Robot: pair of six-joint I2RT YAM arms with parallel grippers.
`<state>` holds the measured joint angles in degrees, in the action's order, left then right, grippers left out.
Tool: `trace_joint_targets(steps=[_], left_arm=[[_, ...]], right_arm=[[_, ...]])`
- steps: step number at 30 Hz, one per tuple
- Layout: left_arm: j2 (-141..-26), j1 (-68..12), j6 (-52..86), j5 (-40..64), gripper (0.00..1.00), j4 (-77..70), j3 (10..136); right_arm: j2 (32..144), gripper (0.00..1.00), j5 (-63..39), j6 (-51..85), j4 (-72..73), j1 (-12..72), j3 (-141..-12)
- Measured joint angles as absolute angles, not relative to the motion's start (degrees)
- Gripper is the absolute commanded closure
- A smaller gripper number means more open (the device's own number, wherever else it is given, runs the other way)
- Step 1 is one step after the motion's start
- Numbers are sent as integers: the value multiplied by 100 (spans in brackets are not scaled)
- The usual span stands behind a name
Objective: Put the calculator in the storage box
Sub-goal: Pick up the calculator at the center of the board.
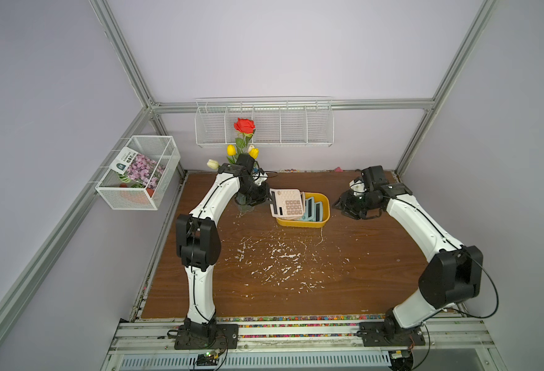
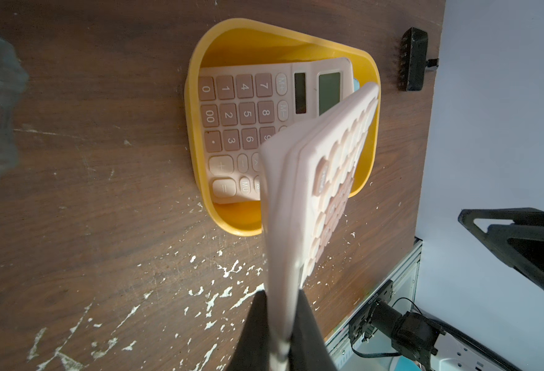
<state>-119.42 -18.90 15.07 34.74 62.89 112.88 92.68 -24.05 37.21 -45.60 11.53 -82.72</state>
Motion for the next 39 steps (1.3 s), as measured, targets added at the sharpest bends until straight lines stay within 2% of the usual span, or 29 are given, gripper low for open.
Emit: trace_joint_targets(steps=[22,26,39], left_arm=[[-12401,-1761,1446,3850,100,6346,11555],[-12409,-1706,1448,3913,90,6294,11555],[-12510,-1649,1479,4185,86,6058,11550]], right_arm=[[9271,49,-2410,3675,-4565,1153,-8272],[9271,49,-2410,3675,-4565,1153,-8272],[9271,49,-2429,3673,-4558,1153,-8243]])
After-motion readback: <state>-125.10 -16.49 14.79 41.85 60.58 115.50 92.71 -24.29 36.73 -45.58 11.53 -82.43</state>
